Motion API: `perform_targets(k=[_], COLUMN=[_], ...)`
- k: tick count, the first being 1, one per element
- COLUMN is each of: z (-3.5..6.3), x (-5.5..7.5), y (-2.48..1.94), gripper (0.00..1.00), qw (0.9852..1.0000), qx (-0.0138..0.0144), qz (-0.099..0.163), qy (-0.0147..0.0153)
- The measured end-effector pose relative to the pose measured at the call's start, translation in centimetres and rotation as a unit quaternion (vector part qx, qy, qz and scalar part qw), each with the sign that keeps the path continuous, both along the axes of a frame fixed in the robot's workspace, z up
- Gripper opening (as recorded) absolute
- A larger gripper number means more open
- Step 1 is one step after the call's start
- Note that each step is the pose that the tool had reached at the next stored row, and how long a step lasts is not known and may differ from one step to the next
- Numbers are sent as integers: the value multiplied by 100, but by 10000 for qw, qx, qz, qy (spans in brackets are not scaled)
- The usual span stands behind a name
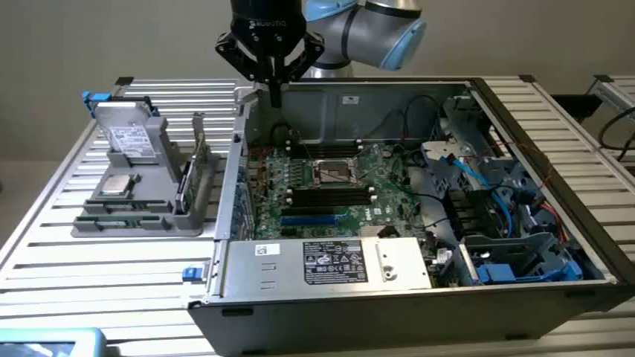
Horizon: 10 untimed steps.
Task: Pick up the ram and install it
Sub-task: 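Reach for the ram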
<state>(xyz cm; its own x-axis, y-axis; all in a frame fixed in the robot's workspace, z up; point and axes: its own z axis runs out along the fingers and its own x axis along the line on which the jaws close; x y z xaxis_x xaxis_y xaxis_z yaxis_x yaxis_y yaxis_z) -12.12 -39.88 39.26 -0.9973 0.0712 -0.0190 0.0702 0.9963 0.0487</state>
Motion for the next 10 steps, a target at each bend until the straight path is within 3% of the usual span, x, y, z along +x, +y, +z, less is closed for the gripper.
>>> perform_targets(k=[10], z=[0], x=[0], y=[0], gripper=[11], qw=[10000], qx=[0], qz=[0], qy=[0])
